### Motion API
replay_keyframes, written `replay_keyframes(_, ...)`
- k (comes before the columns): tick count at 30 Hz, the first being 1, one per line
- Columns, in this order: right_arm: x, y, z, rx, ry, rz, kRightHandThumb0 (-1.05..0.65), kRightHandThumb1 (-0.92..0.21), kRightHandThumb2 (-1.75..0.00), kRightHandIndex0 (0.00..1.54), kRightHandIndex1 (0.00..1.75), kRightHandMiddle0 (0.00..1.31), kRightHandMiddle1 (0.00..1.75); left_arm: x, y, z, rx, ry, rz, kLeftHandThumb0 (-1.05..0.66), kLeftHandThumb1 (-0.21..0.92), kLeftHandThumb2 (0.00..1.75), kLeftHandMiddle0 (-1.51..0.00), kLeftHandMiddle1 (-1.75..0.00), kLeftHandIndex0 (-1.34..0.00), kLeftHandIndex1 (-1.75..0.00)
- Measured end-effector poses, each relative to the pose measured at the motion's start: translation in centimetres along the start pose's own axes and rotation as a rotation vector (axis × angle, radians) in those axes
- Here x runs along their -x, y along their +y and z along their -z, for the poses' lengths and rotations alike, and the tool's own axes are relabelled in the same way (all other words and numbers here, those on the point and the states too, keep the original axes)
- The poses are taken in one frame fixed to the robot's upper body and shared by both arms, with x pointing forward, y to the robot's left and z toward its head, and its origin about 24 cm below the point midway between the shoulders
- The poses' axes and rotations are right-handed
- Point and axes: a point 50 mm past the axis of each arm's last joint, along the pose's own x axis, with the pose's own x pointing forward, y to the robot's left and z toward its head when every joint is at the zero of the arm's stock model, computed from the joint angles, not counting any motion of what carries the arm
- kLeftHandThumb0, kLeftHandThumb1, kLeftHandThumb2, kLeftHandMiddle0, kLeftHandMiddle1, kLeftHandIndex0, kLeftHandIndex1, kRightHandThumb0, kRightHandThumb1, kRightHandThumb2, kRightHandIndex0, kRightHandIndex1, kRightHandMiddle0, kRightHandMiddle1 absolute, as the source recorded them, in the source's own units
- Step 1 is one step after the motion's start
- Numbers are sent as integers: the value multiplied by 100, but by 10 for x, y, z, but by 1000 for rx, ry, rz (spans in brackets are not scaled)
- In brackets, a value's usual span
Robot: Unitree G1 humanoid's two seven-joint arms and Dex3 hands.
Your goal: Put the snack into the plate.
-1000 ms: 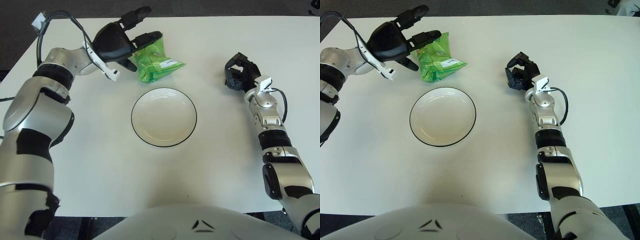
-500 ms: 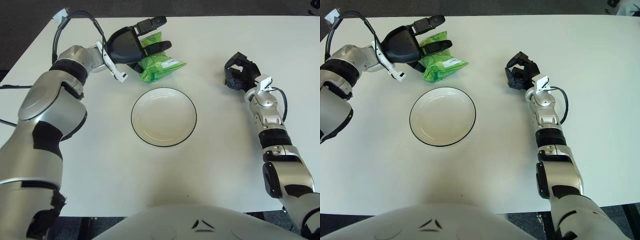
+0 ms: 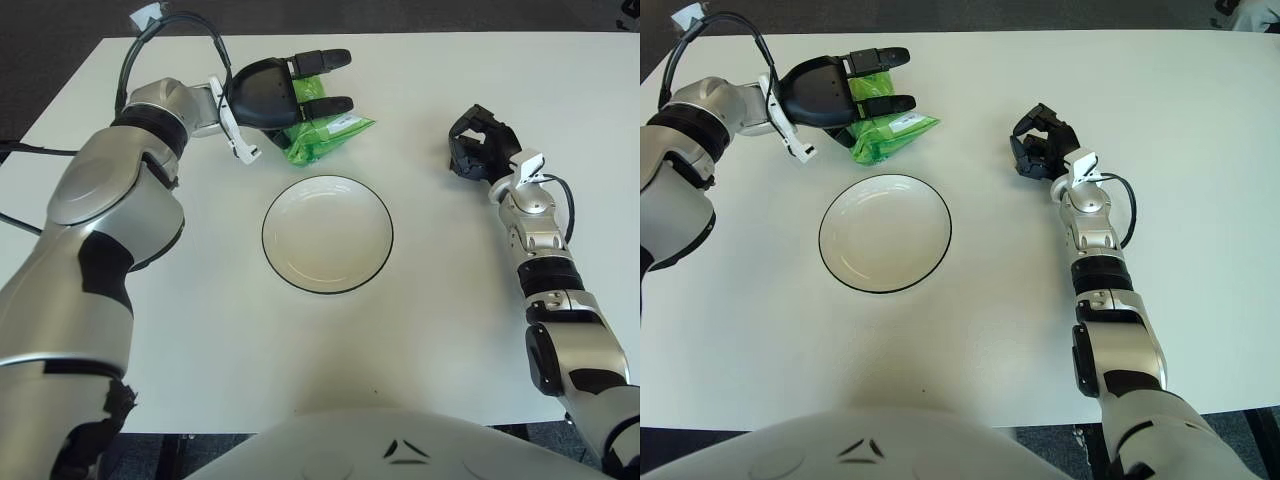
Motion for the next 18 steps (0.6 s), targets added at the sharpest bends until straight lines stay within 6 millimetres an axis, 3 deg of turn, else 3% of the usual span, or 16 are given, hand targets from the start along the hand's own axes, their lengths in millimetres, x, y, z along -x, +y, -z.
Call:
replay_keyframes(6, 0, 0, 0, 1, -2, -1, -40, -63, -91, 83, 175, 39, 175, -3, -1, 0, 36, -7, 68, -26, 92, 22, -19, -3, -32, -1)
replay_keyframes(13, -2, -2, -10, 6, -58, 5, -40, -63, -90, 83, 175, 39, 175, -7, -3, 1, 181, 73, 192, -79, 92, 20, -30, -3, -24, 0)
replay_keyframes(18, -2, -2, -12, 8, -74, 7, -40, -63, -90, 82, 175, 39, 175, -12, -4, 5, 253, 128, 283, -97, 92, 20, -29, -1, -16, 0)
